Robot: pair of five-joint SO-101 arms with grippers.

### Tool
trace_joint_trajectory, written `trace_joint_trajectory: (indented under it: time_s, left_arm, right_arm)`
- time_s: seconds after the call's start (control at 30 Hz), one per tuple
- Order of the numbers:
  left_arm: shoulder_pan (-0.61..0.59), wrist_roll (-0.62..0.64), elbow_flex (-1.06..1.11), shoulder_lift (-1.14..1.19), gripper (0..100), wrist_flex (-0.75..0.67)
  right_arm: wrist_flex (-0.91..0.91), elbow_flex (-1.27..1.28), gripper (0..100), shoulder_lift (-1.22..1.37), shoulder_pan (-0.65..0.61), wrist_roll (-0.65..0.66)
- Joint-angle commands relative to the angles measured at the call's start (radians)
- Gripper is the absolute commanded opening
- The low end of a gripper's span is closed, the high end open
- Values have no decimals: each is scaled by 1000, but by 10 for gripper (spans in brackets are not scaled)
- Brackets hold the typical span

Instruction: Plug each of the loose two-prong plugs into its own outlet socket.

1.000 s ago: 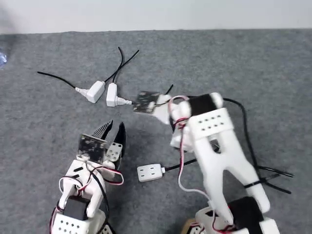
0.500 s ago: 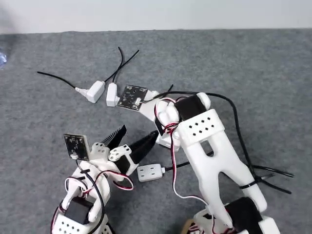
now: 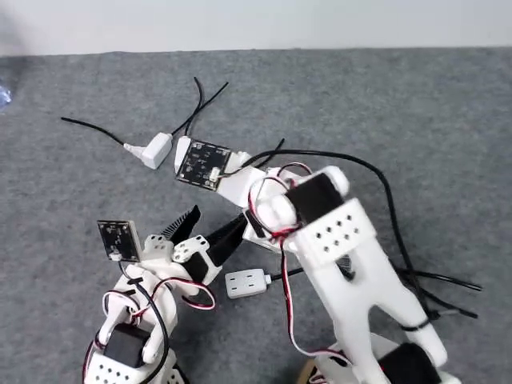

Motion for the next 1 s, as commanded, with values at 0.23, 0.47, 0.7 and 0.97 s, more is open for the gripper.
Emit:
trace_joint_trajectory:
  time_s: [0.23, 0.47, 0.7, 0.97]
  left_arm:
    - [-6, 3, -4, -12, 371, 12]
    - [-6, 3, -4, -12, 371, 12]
    - [-6, 3, -4, -12, 371, 14]
    - [28, 2, -4, -12, 371, 34]
  right_arm:
    - [74, -84, 9, -122, -13, -46]
    - [140, -172, 9, -120, -13, -51]
    - [128, -169, 9, -119, -12, -52]
    - [62, -169, 9, -120, -13, -112]
